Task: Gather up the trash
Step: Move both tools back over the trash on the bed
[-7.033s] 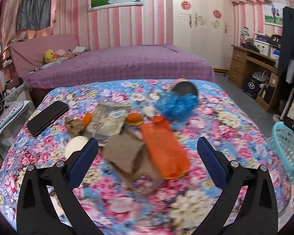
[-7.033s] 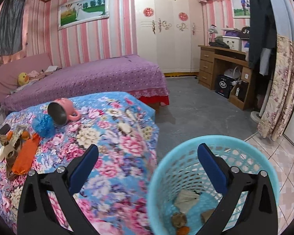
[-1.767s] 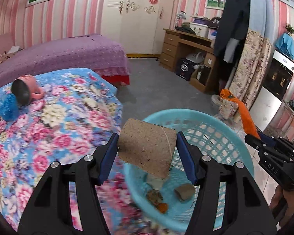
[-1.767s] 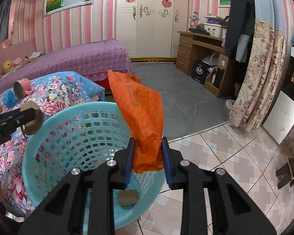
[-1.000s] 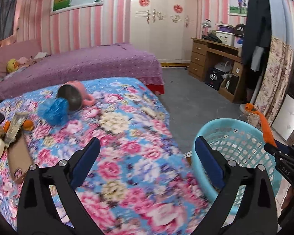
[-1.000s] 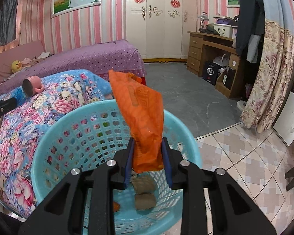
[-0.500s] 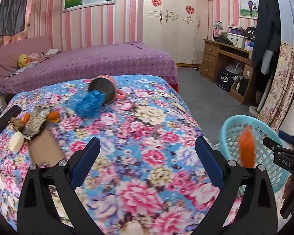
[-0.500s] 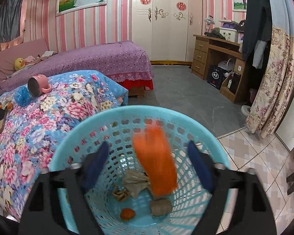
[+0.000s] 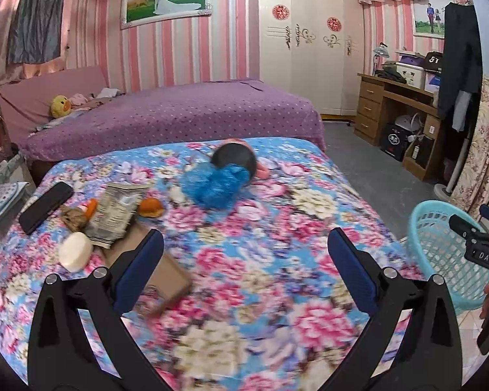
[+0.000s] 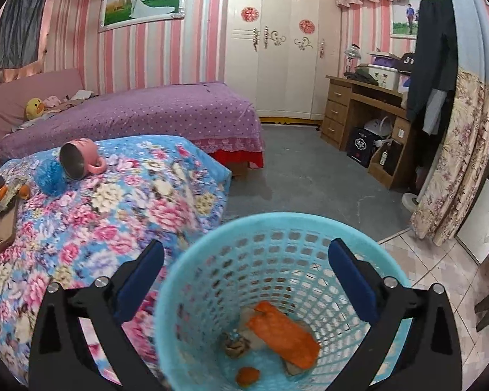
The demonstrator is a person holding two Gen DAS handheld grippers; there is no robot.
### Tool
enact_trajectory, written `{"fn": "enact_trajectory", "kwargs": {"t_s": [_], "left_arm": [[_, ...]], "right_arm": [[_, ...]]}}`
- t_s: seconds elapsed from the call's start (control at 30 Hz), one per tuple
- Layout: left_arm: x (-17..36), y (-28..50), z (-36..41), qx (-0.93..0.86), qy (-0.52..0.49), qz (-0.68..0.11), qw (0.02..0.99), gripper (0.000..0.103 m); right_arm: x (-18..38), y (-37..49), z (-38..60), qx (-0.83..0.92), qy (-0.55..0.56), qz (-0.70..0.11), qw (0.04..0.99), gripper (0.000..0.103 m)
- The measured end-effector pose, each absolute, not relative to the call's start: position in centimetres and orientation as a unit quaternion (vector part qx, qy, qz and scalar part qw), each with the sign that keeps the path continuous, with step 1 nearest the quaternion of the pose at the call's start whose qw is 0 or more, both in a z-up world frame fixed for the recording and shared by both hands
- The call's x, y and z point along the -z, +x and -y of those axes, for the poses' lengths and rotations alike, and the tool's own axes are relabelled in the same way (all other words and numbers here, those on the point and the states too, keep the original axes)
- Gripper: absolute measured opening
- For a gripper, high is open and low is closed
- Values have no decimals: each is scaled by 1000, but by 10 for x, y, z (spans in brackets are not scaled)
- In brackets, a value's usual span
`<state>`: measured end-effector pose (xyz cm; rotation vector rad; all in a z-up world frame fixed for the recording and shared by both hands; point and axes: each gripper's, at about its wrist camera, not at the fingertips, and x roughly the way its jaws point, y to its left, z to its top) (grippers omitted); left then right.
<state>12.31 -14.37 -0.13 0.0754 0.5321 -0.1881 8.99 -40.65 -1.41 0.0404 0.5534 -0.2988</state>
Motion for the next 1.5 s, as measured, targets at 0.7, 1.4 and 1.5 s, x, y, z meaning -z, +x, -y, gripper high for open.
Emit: {"fn": "enact_trajectory", "kwargs": {"t_s": [0.7, 1.4, 1.5], "left_arm": [[19, 149, 20, 28, -16, -287, 957, 97], [60, 186, -65, -19, -64, -374, 925, 97], [63, 193, -68, -22, -57, -381, 923, 97]], "right_arm": [[12, 137, 300, 95, 17, -274, 957, 98], [27, 168, 245, 86, -1, -302, 949, 98], [29, 172, 243, 87, -4, -307, 948, 98]]}}
